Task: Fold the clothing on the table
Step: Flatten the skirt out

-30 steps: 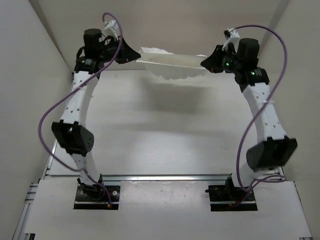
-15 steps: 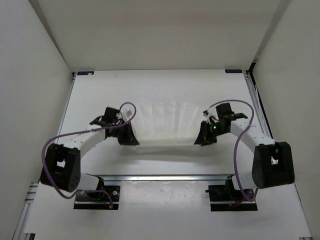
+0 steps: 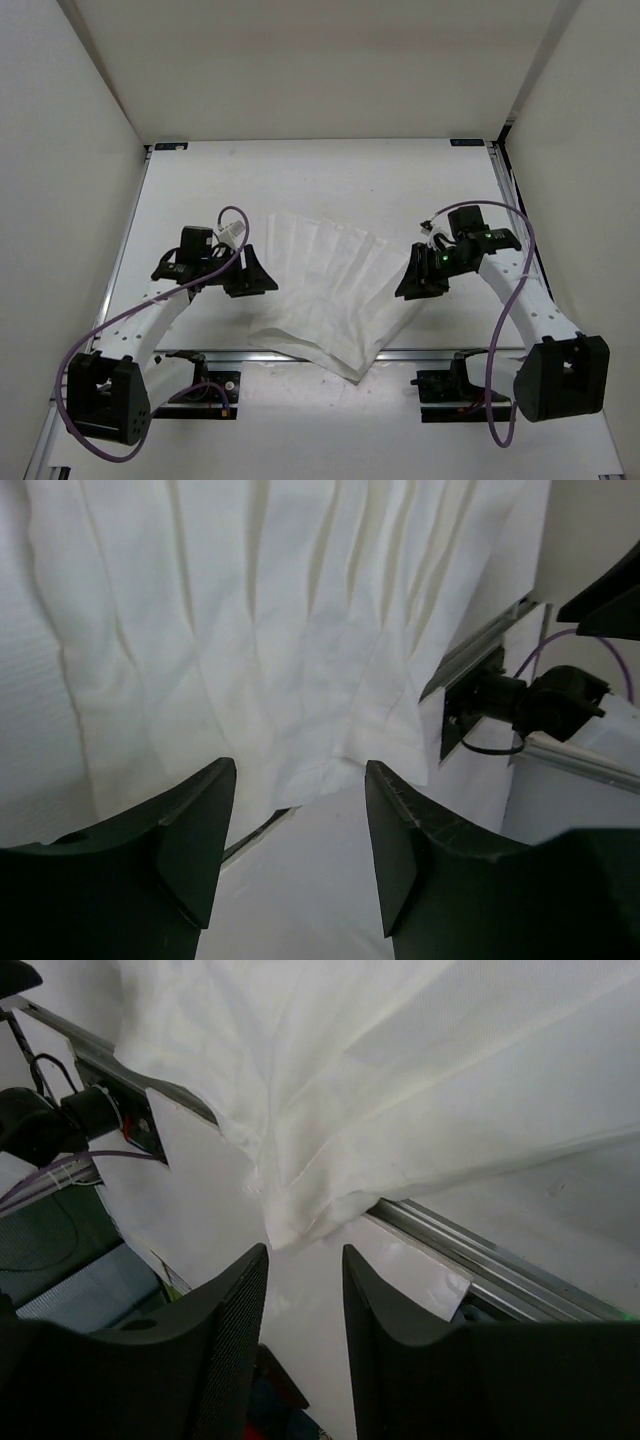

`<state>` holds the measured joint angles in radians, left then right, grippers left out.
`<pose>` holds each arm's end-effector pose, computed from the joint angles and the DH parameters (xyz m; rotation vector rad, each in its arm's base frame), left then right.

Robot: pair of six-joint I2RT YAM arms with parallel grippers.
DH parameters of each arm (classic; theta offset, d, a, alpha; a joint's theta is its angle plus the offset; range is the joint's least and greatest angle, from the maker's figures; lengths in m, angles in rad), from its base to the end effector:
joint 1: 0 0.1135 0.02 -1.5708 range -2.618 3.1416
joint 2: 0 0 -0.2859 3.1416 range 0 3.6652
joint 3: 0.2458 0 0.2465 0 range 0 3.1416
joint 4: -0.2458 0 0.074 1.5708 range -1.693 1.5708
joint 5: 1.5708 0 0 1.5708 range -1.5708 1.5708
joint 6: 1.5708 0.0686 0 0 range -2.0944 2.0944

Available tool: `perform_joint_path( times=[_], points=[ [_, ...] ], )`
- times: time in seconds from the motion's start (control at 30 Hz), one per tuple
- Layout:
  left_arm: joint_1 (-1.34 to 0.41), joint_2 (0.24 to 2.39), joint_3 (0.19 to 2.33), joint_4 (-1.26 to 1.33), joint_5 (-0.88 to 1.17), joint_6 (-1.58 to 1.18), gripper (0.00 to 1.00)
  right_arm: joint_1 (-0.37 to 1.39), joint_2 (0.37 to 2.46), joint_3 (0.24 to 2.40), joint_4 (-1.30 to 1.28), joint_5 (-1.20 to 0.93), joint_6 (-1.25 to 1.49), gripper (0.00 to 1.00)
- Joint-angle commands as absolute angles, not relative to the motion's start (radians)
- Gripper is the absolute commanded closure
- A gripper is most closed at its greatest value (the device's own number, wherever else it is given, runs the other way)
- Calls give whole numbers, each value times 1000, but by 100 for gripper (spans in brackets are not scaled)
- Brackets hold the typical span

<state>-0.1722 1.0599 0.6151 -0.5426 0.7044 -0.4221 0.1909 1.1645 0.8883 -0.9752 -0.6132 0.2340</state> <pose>0.1810 -0.0766 0.2088 -0.0388 2.5817 -1.1275 0.1832 0.0756 0.2451 -0.0826 2.8088 0.9638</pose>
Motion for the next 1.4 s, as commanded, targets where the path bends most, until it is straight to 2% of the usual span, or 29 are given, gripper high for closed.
perform_joint_path(
  times=[0.0,0.03,0.07,0.13,0.17,0.23,0.37,0.57,0.7,0.9,1.0,1.1,1.2,1.23,1.37],
  points=[
    [-160,1063,649,-430,799,-489,35,196,1201,934,-907,-632,290,59],
    [-156,1078,643,-404,769,-491,38,205,1227,931,-873,-617,298,59],
    [-160,1100,638,-394,746,-509,46,209,1247,931,-861,-595,316,61],
    [-182,1143,647,-377,610,-517,67,210,1314,930,-835,-554,340,68],
    [-196,1188,669,-376,548,-514,84,213,1354,934,-836,-508,351,74],
    [-238,1259,719,-371,456,-499,100,224,1417,951,-833,-422,359,82],
    [-299,1423,819,-357,325,-456,100,276,1563,996,-871,-281,353,88],
    [-345,1650,962,-419,181,-408,100,302,1744,1037,-859,-172,370,90],
    [-356,1778,1087,-471,123,-377,100,253,1891,1189,-867,-144,342,90],
    [-348,1945,1310,-546,133,-357,100,195,2135,1598,-913,-110,311,91],
    [-348,2020,1478,-575,124,-356,100,180,2255,1889,-923,-129,316,90],
    [-339,2123,1661,-658,136,-348,100,164,2348,2087,-913,-155,314,90],
    [-348,2172,1744,-712,149,-339,100,175,2370,2244,-992,-189,287,90],
    [-348,2160,1738,-712,140,-336,100,195,2324,2244,-1018,-166,278,90],
    [-351,2093,1628,-643,135,-351,100,304,2087,1940,-991,-105,262,91]
  ],
)
